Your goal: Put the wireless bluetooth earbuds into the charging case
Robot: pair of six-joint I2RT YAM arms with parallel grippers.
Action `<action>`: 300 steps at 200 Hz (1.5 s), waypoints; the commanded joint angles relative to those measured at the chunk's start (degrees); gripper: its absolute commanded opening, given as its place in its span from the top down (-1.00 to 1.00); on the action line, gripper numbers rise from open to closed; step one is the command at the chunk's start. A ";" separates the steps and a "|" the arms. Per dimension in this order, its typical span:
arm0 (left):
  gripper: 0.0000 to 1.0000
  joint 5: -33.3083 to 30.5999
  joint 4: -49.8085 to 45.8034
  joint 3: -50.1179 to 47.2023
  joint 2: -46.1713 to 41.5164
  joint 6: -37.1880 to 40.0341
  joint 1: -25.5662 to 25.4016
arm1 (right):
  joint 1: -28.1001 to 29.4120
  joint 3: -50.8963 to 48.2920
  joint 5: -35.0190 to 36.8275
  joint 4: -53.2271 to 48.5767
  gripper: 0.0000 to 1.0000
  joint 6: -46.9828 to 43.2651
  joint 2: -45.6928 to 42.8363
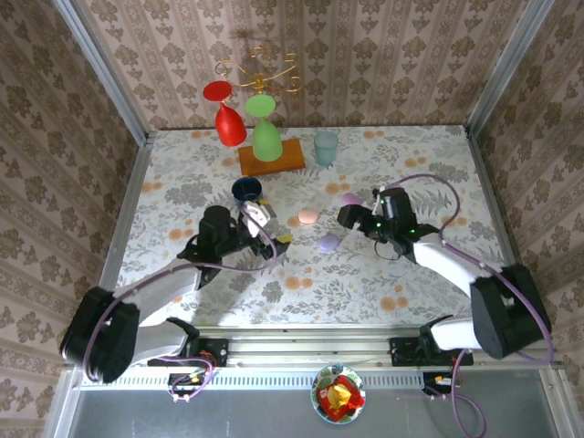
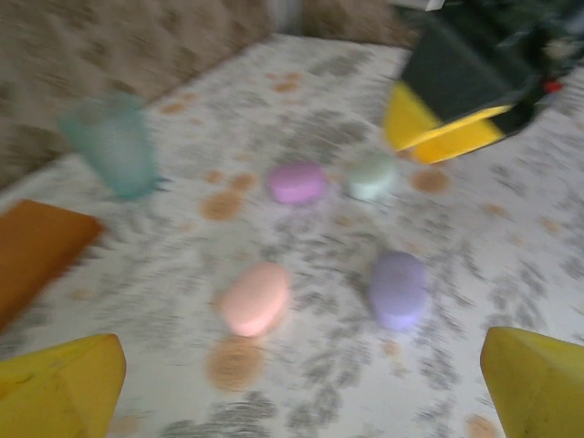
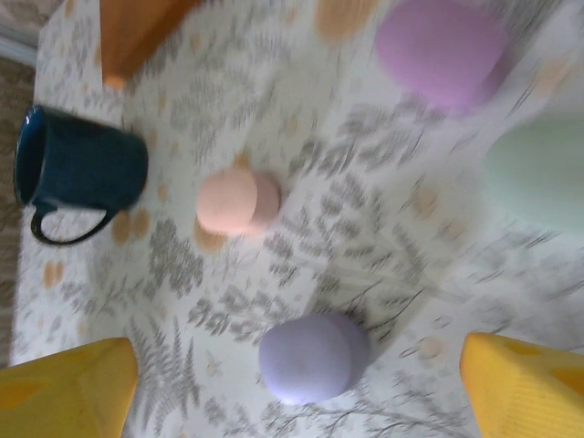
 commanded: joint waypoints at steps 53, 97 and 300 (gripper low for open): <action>-1.00 -29.05 -1.46 -4.71 -10.74 0.58 11.13 | -8.96 -5.19 31.06 7.03 -1.00 -33.08 -12.44; -1.00 -27.94 10.51 -8.71 -1.99 -1.96 21.62 | -14.81 -10.34 25.85 25.59 -1.00 -33.08 -2.86; -1.00 -28.66 25.40 -5.75 22.12 -7.90 29.38 | -17.19 -14.79 14.25 45.08 -1.00 -36.17 11.83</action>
